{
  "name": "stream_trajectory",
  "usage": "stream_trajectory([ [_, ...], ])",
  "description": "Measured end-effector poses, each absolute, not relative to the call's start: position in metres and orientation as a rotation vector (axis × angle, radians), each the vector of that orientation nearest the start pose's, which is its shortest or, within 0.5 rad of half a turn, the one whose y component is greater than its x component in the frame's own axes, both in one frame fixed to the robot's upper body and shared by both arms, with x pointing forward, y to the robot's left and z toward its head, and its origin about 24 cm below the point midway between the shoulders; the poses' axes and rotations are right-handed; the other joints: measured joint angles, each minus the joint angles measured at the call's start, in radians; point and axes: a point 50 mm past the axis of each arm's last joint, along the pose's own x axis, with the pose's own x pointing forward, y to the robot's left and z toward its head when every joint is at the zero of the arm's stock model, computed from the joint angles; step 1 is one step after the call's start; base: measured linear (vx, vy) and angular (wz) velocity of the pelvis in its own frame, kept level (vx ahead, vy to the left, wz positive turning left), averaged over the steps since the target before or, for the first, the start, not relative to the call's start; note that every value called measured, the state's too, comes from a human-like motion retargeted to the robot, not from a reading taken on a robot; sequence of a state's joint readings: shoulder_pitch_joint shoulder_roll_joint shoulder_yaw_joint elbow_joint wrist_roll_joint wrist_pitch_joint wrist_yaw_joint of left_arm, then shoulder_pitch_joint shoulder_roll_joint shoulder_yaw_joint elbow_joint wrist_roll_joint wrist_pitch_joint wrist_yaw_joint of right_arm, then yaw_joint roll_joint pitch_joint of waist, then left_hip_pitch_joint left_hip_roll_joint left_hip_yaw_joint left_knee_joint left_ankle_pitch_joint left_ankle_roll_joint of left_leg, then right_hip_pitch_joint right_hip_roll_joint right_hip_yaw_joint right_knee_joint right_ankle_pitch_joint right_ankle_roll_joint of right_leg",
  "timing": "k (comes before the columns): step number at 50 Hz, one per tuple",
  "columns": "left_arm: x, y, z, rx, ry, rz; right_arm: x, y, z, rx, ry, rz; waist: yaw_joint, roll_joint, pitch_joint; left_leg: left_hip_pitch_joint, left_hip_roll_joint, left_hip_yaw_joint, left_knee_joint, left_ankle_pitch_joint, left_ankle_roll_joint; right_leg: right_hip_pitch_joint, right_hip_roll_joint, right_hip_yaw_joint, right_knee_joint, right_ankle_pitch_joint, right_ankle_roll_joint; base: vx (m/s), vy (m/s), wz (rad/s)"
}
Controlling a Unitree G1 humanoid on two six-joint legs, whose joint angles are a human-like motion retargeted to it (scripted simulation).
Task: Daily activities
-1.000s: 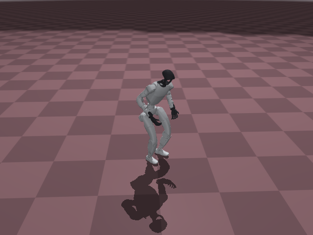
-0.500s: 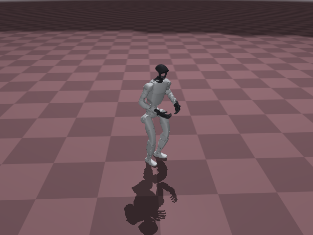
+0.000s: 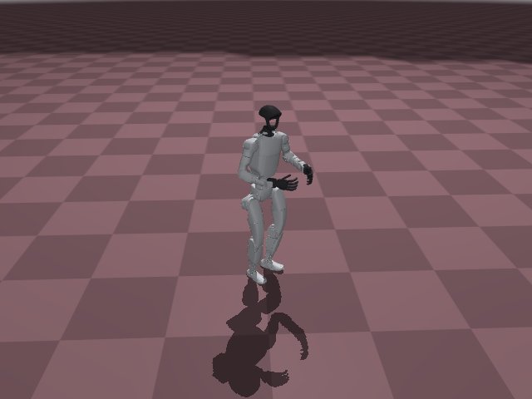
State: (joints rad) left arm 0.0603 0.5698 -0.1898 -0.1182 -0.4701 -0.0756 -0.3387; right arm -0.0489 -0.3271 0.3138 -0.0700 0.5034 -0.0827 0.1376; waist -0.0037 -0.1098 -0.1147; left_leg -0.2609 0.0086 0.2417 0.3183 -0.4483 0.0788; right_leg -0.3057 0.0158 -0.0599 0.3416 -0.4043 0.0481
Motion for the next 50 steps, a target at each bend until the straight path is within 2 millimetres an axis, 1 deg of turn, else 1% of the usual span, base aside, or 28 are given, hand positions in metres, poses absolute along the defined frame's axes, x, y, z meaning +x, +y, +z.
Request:
stream_trajectory([
  [5, 0.223, 0.197, 0.021, 0.147, 0.192, -0.496, 0.24, -0.131, 0.024, 0.184, 0.095, 0.405, -0.013, -0.004, 0.004, 0.022, -0.008, 0.004, -0.021, 0.006, 0.005, 0.007, -0.005, 0.002, 0.009, -0.011, 0.001, 0.0, 0.0, 0.0],
  [10, 0.2, 0.213, -0.035, 0.19, 0.457, -0.43, 0.224, -0.141, -0.024, 0.206, 0.3, 0.316, -0.028, -0.007, 0.009, 0.04, -0.018, 0.006, -0.031, 0.004, 0.012, 0.011, -0.012, 0.006, 0.025, -0.029, 0.004, 0.0, 0.0, 0.0],
  [13, 0.178, 0.222, -0.07, 0.192, 0.633, -0.37, 0.209, -0.149, -0.053, 0.23, 0.434, 0.237, -0.034, -0.009, 0.012, 0.048, -0.023, 0.007, -0.031, 0.0, 0.017, 0.012, -0.015, 0.01, 0.036, -0.039, 0.004, 0.02, 0.0, -0.02],
  [17, 0.14, 0.233, -0.111, 0.16, 0.866, -0.274, 0.183, -0.16, -0.091, 0.262, 0.617, 0.122, -0.039, -0.01, 0.016, 0.055, -0.029, 0.009, -0.029, -0.008, 0.022, 0.013, -0.019, 0.016, 0.047, -0.051, 0.003, 0.05, 0.01, -0.08],
  [20, 0.111, 0.237, -0.134, 0.112, 1.023, -0.198, 0.161, -0.169, -0.116, 0.275, 0.754, 0.044, -0.04, -0.008, 0.019, 0.06, -0.033, 0.011, -0.026, -0.014, 0.025, 0.014, -0.022, 0.02, 0.057, -0.059, 0.0, 0.0, 0.0, 0.0],
  [22, 0.093, 0.239, -0.145, 0.074, 1.108, -0.15, 0.146, -0.174, -0.13, 0.276, 0.841, 0.003, -0.04, -0.007, 0.023, 0.063, -0.035, 0.014, -0.022, -0.018, 0.027, 0.014, -0.023, 0.024, 0.065, -0.065, -0.003, 0.0, 0.0, 0.0],
  [26, 0.067, 0.238, -0.158, -0.007, 1.227, -0.071, 0.119, -0.183, -0.149, 0.272, 0.989, -0.054, -0.039, -0.003, 0.032, 0.069, -0.039, 0.016, -0.014, -0.025, 0.03, 0.015, -0.026, 0.03, 0.08, -0.076, -0.01, 0.0, 0.0, 0.0],
  [30, 0.053, 0.235, -0.163, -0.07, 1.282, -0.019, 0.104, -0.189, -0.158, 0.265, 1.075, -0.085, -0.04, 0.0, 0.041, 0.075, -0.041, 0.019, -0.006, -0.031, 0.033, 0.016, -0.027, 0.036, 0.09, -0.082, -0.012, 0.0, 0.0, 0.0],
  [40, 0.044, 0.231, -0.167, -0.123, 1.309, 0.04, 0.109, -0.193, -0.159, 0.216, 1.094, -0.085, -0.05, 0.005, 0.051, 0.082, -0.044, 0.026, -0.006, -0.034, 0.044, 0.012, -0.025, 0.055, 0.094, -0.086, -0.009, 0.0, 0.0, -0.09],
  [50, 0.035, 0.225, -0.169, -0.11, 1.34, 0.019, 0.116, -0.192, -0.158, 0.111, 1.095, -0.005, -0.065, 0.002, 0.041, 0.083, -0.053, 0.037, -0.011, -0.033, 0.061, -0.007, -0.024, 0.083, 0.107, -0.088, -0.004, 0.0, 0.01, -0.22],
])
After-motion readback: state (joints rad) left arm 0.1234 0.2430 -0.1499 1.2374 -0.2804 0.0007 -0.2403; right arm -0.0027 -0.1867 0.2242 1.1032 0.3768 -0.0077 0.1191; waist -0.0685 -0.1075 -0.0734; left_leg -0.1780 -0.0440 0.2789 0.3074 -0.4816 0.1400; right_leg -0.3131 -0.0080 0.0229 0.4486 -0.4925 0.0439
